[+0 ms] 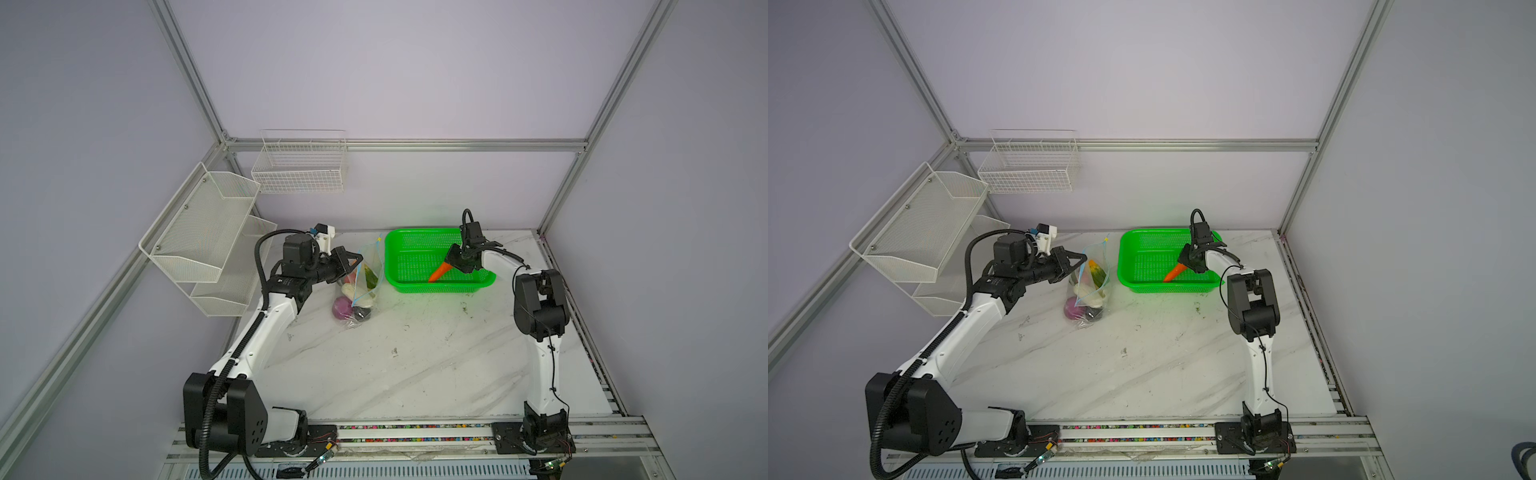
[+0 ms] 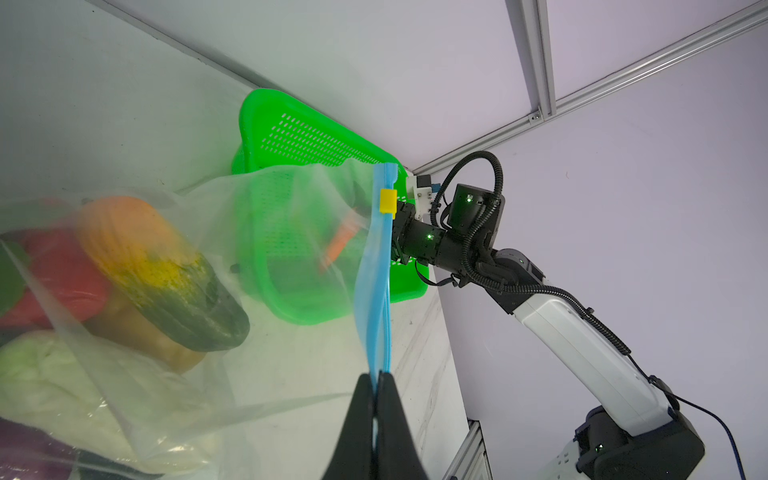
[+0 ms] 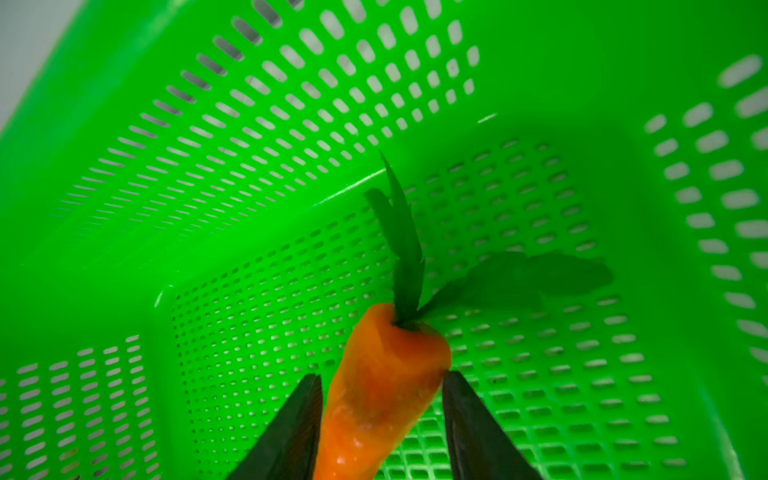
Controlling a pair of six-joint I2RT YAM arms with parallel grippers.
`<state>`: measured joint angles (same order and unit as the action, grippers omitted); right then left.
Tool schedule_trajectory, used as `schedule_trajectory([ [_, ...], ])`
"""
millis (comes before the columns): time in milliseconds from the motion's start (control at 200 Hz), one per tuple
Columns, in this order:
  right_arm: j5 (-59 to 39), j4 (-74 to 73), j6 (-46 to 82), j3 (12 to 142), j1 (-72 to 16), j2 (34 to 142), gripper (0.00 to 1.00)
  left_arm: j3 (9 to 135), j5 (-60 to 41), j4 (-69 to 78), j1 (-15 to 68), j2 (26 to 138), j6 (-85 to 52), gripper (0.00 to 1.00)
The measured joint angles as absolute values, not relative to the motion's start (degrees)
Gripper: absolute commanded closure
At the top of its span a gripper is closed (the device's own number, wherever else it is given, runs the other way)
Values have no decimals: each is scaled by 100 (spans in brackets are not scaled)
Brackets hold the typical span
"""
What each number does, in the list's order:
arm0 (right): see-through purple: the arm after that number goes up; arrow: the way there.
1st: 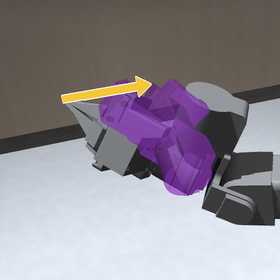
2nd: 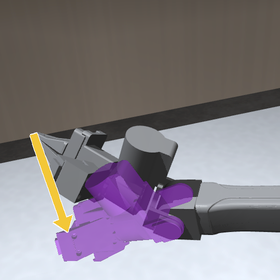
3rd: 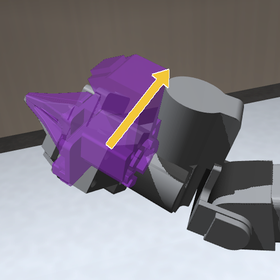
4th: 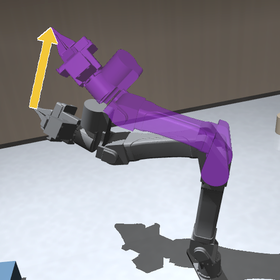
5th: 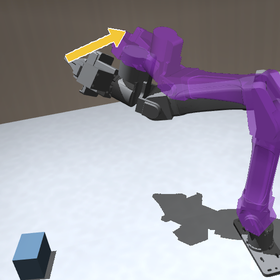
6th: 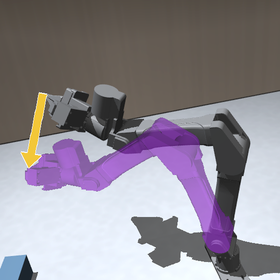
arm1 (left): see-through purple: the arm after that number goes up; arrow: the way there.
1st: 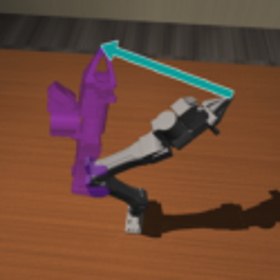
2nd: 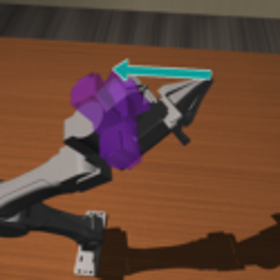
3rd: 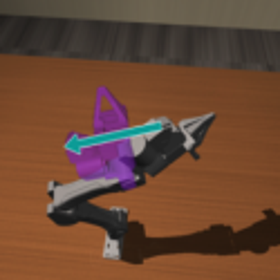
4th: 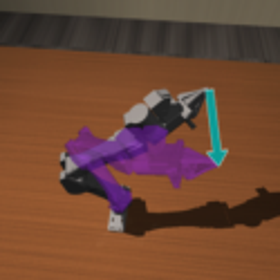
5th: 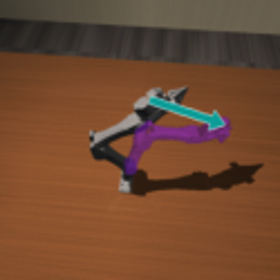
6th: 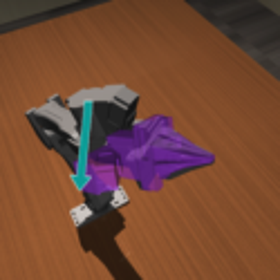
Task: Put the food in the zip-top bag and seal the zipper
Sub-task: 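Lower the right gripper around the orange carrot and close on it, then lift the carrot out of the green basket with the right gripper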
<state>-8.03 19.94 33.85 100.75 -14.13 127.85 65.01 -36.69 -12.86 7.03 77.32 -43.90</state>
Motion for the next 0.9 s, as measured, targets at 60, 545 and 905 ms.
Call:
schedule_trajectory([
  [60, -825, 1990, 3387, 10149, -1413, 12870, 50, 6501, -3669, -1286, 703, 7732, -4390, 100],
  [545, -882, 1986, 3402, 10383, -1413, 13141, 56, 6479, -3669, -1282, 679, 7732, -4390, 100],
  [905, -906, 1870, 3398, 10460, -1413, 13194, 62, 6475, -3669, -1284, 676, 7732, -4390, 100],
])
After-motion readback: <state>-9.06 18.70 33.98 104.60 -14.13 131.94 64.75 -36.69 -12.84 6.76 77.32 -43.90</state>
